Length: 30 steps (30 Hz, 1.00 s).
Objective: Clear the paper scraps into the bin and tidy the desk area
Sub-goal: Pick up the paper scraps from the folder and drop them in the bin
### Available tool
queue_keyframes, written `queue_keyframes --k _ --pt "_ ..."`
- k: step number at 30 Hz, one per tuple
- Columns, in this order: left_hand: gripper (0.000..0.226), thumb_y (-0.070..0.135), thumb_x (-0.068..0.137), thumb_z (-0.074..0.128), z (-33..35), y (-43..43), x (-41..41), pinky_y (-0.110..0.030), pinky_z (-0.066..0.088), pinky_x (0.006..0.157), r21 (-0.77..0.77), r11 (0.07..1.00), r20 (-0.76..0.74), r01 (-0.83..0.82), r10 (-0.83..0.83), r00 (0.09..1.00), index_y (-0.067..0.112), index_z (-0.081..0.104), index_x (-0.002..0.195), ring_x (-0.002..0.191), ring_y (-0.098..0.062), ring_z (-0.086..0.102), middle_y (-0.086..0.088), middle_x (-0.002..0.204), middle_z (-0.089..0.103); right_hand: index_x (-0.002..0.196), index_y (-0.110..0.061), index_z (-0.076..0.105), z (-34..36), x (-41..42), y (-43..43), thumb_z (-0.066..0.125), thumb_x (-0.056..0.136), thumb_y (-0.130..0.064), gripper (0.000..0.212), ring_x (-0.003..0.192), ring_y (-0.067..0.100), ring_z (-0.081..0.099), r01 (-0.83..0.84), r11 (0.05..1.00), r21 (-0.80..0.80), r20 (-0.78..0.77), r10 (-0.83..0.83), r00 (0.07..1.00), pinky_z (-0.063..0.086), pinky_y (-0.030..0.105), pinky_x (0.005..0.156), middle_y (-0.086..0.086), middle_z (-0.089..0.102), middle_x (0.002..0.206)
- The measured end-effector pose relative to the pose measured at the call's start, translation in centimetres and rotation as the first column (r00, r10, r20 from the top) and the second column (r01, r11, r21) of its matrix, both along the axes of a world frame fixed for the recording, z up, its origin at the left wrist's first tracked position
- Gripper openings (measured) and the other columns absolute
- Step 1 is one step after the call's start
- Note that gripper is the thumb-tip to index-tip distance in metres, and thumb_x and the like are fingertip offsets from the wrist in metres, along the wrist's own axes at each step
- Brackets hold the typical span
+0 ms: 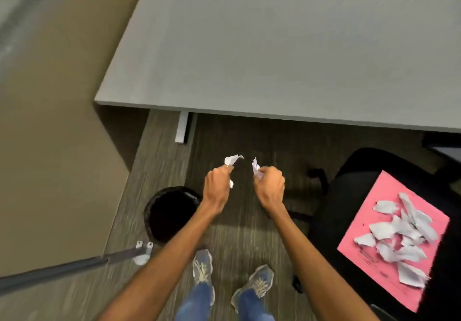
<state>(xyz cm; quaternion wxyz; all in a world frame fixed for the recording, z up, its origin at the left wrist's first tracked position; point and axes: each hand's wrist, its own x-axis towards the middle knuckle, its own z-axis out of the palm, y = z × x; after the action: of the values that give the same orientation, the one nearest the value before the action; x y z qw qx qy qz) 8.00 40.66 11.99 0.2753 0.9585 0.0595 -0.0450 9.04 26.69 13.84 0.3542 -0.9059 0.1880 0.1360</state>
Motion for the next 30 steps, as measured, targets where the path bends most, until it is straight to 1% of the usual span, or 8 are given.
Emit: queue_keyframes --k 2,6,11,17,20,23,27,30 --pt "0.030 0.015 0.101 0.039 -1.3 5.4 -1.6 -0.047 0.054 0.073 0.022 0.994 -0.036 -0.107 0.108 0.993 0.008 0.069 0.102 0.083 -0.036 0.069 -0.014 0.088 0.074 0.083 -0.002 0.073 -1.4 -0.4 5.7 0.053 0.090 -0.009 0.021 0.083 0.036 0.067 -0.109 0.994 0.019 -0.025 0.109 0.994 0.055 0.041 0.068 0.014 0.071 0.086" --pt "0.027 0.012 0.100 0.041 -4.9 14.4 -6.1 -0.046 0.053 0.079 0.019 0.960 -0.107 -0.278 0.278 0.955 0.006 0.067 0.097 0.090 -0.033 0.069 -0.014 0.098 0.073 0.090 -0.004 0.074 -4.8 -1.9 15.7 0.053 0.096 -0.028 0.032 0.092 0.040 0.065 -0.279 0.959 0.050 -0.076 0.282 0.956 0.047 0.036 0.069 0.017 0.069 0.096" --pt "0.029 0.017 0.102 0.041 -9.5 20.8 -9.9 -0.049 0.051 0.086 -0.040 0.867 -0.293 -0.496 0.464 0.836 0.005 0.068 0.104 0.101 -0.035 0.066 -0.016 0.107 0.071 0.092 -0.003 0.072 -10.1 -4.3 23.8 0.055 0.095 -0.023 0.026 0.101 0.041 0.064 -0.377 0.924 0.056 -0.194 0.381 0.904 0.051 0.040 0.077 0.019 0.069 0.102" --pt "0.027 0.014 0.101 0.046 -13.3 23.5 -11.6 -0.043 0.055 0.079 0.036 0.903 -0.344 -0.429 0.414 0.843 0.011 0.065 0.119 0.097 -0.030 0.069 -0.013 0.112 0.071 0.109 -0.009 0.071 -14.8 -6.1 28.1 0.059 0.092 -0.016 0.023 0.111 0.036 0.063 -0.443 0.896 -0.004 -0.276 0.425 0.862 0.052 0.041 0.087 0.016 0.069 0.113" --pt "0.034 0.016 0.101 0.046 -15.7 24.1 -11.2 -0.044 0.053 0.091 -0.025 0.897 -0.423 -0.441 0.391 0.817 0.015 0.055 0.134 0.109 -0.031 0.065 -0.013 0.128 0.065 0.120 -0.013 0.067 -17.2 -6.5 28.8 0.062 0.093 -0.023 0.029 0.114 0.034 0.062 -0.474 0.880 -0.009 -0.292 0.451 0.843 0.052 0.041 0.091 0.014 0.067 0.120" --pt "0.044 0.023 0.102 0.045 -17.8 25.0 -10.9 -0.046 0.039 0.113 -0.104 0.899 -0.435 -0.425 0.343 0.832 0.021 0.043 0.146 0.135 -0.032 0.047 -0.011 0.152 0.044 0.137 -0.021 0.052 -19.4 -6.4 29.3 0.069 0.089 -0.027 0.052 0.121 0.033 0.058 -0.545 0.838 0.001 -0.322 0.516 0.794 0.049 0.041 0.096 0.012 0.058 0.134" --pt "0.052 0.024 0.101 0.051 -18.5 26.1 -11.0 -0.046 0.050 0.098 0.116 0.952 -0.449 -0.283 0.304 0.840 0.023 0.035 0.151 0.122 -0.036 0.057 -0.012 0.162 0.023 0.149 -0.026 0.034 -20.8 -6.7 28.7 0.073 0.086 -0.031 0.074 0.126 0.035 0.052 -0.555 0.832 0.019 -0.327 0.529 0.783 0.047 0.045 0.100 0.013 0.045 0.144" --pt "0.059 0.030 0.102 0.049 -17.3 26.0 -11.3 -0.047 0.045 0.105 0.144 0.967 -0.455 -0.209 0.253 0.854 0.020 0.025 0.155 0.135 -0.036 0.046 -0.015 0.165 0.007 0.147 -0.026 0.035 -19.9 -6.7 27.4 0.072 0.086 -0.034 0.072 0.125 0.033 0.052 -0.501 0.866 0.009 -0.320 0.477 0.819 0.048 0.046 0.098 0.011 0.046 0.141"
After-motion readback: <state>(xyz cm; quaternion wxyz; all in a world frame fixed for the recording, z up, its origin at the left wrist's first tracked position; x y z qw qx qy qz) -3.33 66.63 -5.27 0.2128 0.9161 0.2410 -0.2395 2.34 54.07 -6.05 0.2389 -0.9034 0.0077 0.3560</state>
